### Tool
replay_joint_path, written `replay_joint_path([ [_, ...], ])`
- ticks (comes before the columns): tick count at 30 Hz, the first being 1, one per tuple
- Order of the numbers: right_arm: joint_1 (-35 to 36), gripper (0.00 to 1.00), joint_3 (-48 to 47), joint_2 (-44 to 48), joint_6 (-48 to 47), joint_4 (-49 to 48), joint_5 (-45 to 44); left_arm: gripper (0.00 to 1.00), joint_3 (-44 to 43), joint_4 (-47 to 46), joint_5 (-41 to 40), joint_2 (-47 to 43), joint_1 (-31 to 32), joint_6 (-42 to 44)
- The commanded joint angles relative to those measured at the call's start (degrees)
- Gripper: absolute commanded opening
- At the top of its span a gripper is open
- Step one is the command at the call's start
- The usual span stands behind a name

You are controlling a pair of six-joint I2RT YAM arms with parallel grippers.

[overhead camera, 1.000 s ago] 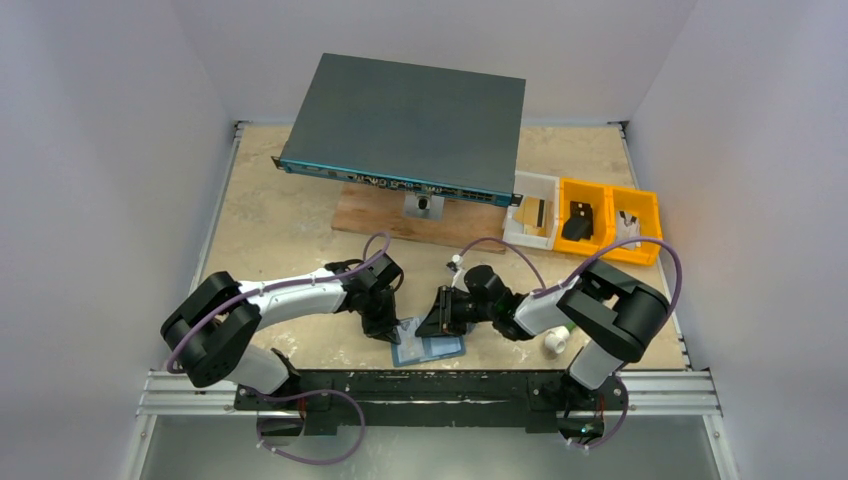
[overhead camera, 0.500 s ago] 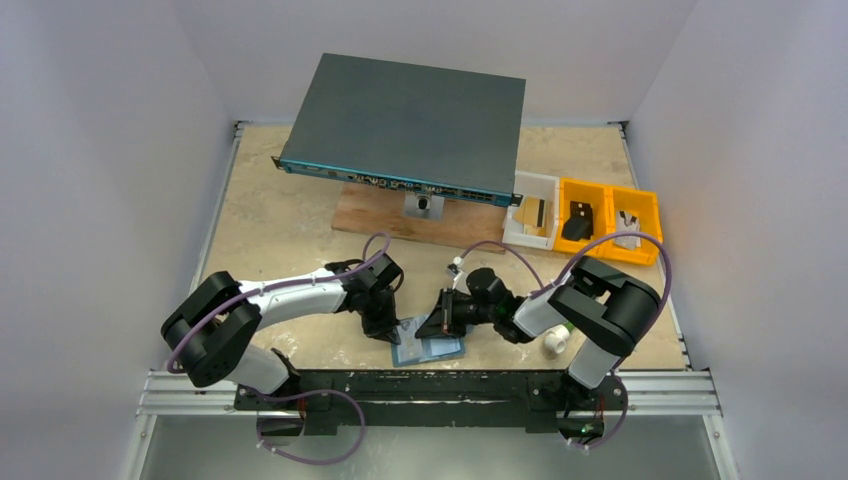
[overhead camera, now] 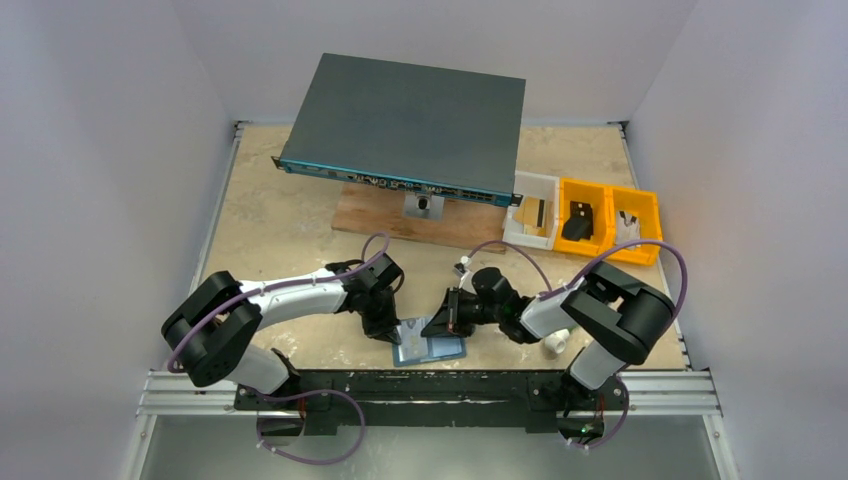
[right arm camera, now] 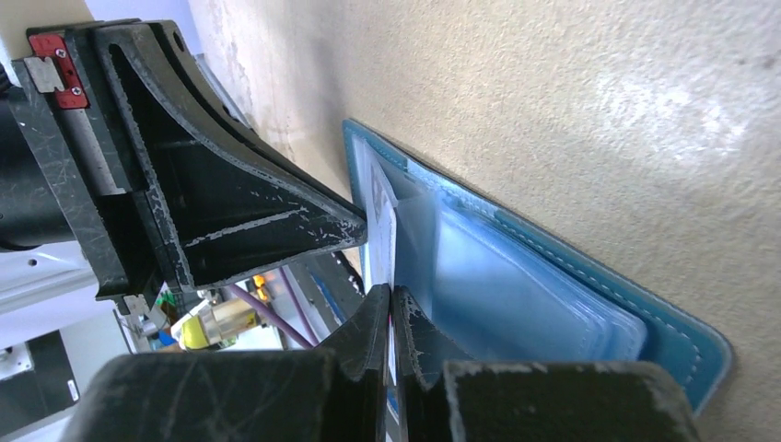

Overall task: Take the credit cards out of the card holder
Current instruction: Remove the credit card from the card holder.

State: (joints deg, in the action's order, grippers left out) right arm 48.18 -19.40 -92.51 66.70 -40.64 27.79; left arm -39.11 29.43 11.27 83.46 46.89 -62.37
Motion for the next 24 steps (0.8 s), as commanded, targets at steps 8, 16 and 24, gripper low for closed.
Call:
replay_joint_path([
  [8,-1.3,0.05,0.3,0.9,-2.4,1.5,-1.5,0.0,2.1,3.7,-7.0,2.0,-0.6,0.5],
  [16,-1.3,0.18,0.7,-2.2,-0.3,-4.5,0.9,0.0,1.3,3.5,-6.8,2.4,-0.5,0.8],
  [24,-1.3,0.09,1.4,-3.7,1.3,-7.5,2.4,0.0,1.3,3.7,-6.8,2.5,-0.6,0.9],
])
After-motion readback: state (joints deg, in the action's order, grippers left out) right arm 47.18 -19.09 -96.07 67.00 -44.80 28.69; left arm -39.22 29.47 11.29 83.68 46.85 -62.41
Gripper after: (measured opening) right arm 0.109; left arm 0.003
